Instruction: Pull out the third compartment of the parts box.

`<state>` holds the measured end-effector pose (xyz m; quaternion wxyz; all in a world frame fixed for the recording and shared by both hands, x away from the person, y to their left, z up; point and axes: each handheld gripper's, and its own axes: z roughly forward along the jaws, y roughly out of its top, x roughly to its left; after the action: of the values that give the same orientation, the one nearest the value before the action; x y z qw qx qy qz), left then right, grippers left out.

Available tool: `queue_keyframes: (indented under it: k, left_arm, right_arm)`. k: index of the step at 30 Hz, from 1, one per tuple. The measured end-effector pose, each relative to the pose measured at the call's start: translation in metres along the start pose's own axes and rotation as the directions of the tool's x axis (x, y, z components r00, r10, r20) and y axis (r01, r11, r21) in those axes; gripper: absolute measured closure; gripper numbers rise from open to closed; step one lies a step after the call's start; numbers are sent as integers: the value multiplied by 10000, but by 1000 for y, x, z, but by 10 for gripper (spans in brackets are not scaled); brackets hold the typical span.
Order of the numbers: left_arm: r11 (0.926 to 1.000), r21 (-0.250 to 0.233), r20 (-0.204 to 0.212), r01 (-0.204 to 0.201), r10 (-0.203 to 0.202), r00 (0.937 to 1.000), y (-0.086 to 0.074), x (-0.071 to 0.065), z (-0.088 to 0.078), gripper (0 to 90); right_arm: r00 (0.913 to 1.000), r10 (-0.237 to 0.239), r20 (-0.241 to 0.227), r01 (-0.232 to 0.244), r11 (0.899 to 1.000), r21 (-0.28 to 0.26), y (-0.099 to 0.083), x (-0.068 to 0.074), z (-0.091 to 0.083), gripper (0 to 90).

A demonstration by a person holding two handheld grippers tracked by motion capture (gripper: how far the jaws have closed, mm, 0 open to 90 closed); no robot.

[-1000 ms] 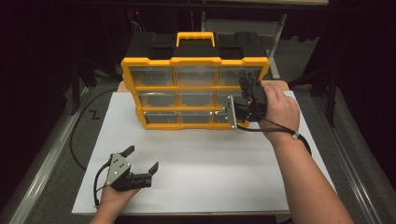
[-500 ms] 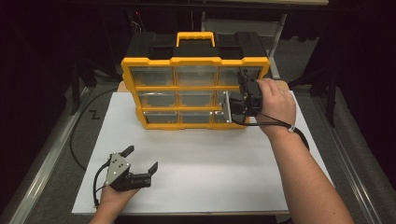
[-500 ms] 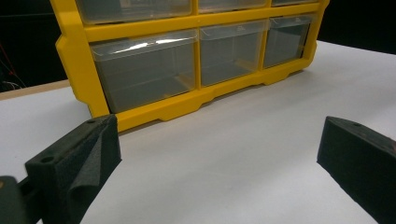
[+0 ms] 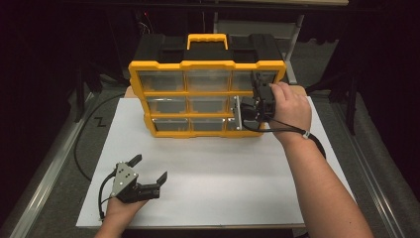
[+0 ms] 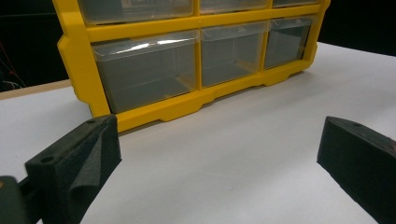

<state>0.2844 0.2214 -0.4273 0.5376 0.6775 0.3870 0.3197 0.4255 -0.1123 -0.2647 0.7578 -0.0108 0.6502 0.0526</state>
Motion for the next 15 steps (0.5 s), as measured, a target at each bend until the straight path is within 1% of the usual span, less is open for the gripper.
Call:
queue_keyframes:
  k: [9,12,15]
  left_arm:
    - [10000,4,-1,22,-22,10000,0,0,0,4]
    - [10000,22,6,13,-13,10000,0,0,0,4]
    - [10000,16,15,11,-11,10000,0,0,0,4]
  right_arm:
    - [9999,-63,81,64,9999,-127,-1,0,-2,841]
    - [9999,18,105,-17,9999,-140,-1,0,-6,841]
    - [9999,-59,112,61,9997,-220,-2,-1,-10,840]
